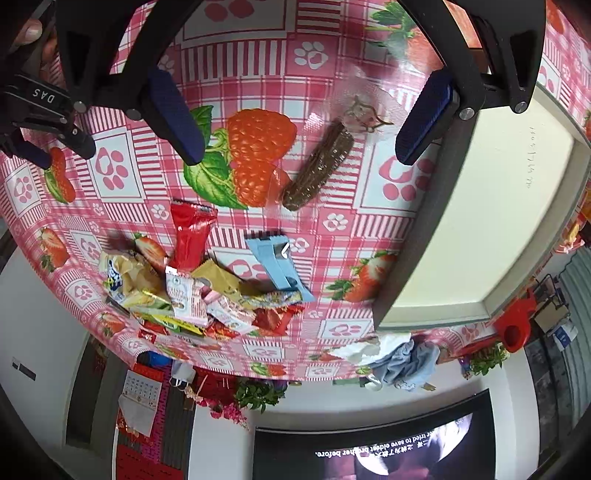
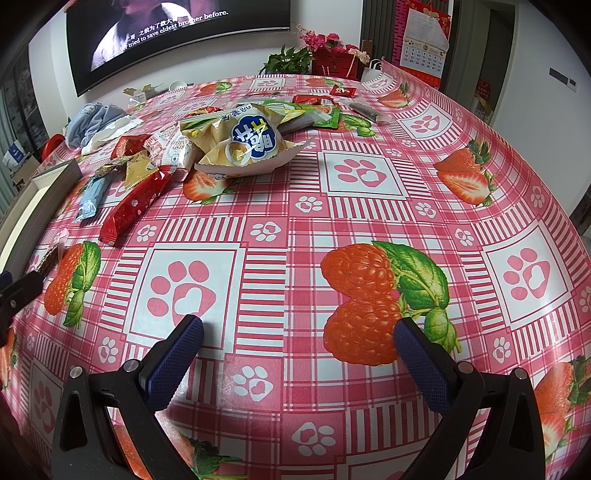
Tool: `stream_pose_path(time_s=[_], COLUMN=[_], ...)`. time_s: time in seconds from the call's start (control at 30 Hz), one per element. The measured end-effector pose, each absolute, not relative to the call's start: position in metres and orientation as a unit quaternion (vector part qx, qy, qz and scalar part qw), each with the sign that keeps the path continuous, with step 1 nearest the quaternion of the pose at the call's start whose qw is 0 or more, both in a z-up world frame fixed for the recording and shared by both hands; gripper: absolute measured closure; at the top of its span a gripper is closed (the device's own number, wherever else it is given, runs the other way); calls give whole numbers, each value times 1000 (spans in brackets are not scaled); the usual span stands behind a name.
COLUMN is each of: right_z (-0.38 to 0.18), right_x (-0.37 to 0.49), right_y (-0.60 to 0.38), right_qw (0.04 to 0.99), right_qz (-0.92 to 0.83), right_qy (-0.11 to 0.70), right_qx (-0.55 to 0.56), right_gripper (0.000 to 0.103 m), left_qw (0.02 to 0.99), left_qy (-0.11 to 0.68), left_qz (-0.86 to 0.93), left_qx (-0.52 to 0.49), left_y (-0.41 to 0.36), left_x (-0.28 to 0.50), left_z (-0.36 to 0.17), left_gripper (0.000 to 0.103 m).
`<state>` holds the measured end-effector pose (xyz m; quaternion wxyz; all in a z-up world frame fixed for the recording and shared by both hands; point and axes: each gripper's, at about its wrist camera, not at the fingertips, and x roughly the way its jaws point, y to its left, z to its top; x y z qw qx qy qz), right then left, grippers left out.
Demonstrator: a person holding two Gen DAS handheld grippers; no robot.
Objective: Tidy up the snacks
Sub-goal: 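Grasp the brown sausage packet with the left gripper while the right gripper reaches into the snack pile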
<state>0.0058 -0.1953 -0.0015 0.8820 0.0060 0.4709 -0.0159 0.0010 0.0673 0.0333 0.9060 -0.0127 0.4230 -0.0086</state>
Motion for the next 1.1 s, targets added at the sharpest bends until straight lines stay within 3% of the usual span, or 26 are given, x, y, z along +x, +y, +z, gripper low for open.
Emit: stream_pose_path(time_s=[0.2, 0.53, 0.63, 0.8, 0.9, 0.97, 1.1], right_z=[-1, -1, -2, -4, -2, 6, 41], right_x=[6, 6, 6, 7, 11, 10, 18], right_y=[-195, -195, -195, -192, -190, -191, -164], right_qw=[882, 882, 882, 882, 876, 879, 891], right_qz=[-16, -16, -16, -16, -4, 20, 31], right_qy=[471, 471, 471, 471, 483, 476, 451], right_qx=[6, 6, 6, 6, 8, 36, 30], right_gripper=[0, 0, 0, 0, 2, 17, 18], left_qw=[916, 888, 886, 896, 898, 899, 899], left_qy=[400, 459, 462, 442, 437, 436, 434], left_qz=[4, -21, -27, -41, -46, -53, -52], left_qx=[18, 31, 19, 14, 8, 0, 2], left_y=[73, 79, 79, 76, 77, 79, 78], left_x=[12, 37, 39, 30, 28, 28, 27], left_z=[38, 6, 4, 8, 9, 9, 9], left_gripper=[0, 5, 11, 47, 53, 54, 55])
